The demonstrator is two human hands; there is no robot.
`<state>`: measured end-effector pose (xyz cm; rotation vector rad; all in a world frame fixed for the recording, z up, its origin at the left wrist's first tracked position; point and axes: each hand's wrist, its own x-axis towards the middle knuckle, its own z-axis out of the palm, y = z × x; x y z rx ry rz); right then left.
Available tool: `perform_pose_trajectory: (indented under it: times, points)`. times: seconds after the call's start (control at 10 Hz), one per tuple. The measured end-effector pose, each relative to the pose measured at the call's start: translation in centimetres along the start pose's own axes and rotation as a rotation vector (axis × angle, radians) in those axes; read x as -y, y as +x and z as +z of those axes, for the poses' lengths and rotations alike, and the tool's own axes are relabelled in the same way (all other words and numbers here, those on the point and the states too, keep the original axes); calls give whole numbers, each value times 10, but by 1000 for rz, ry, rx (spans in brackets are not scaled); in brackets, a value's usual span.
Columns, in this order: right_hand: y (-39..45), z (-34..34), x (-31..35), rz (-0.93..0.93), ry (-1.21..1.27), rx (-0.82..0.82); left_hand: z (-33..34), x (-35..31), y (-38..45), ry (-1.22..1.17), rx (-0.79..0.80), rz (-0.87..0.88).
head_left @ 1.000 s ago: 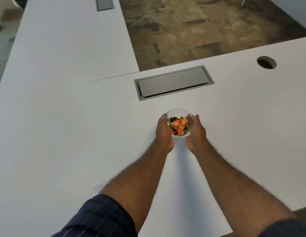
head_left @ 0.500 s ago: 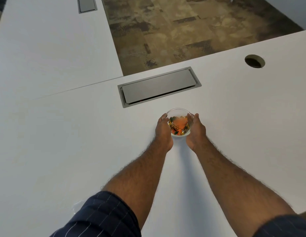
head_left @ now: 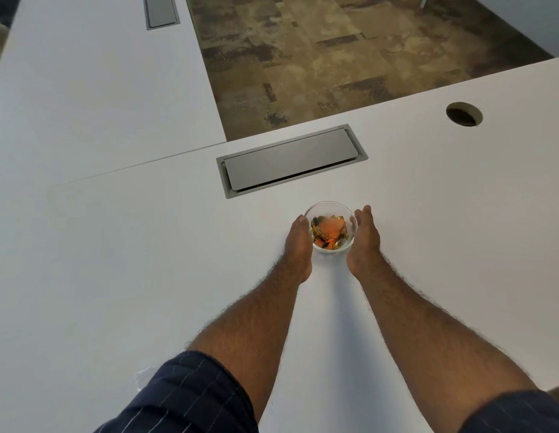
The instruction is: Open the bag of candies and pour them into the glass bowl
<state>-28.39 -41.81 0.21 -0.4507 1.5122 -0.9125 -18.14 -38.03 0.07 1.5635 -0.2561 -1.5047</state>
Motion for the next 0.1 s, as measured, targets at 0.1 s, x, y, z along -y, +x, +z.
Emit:
perform_pose_trajectory:
  times: [0.1]
  points:
    - [-16, 4, 3, -298, -312, -227, -9, 4, -6, 146, -22, 20]
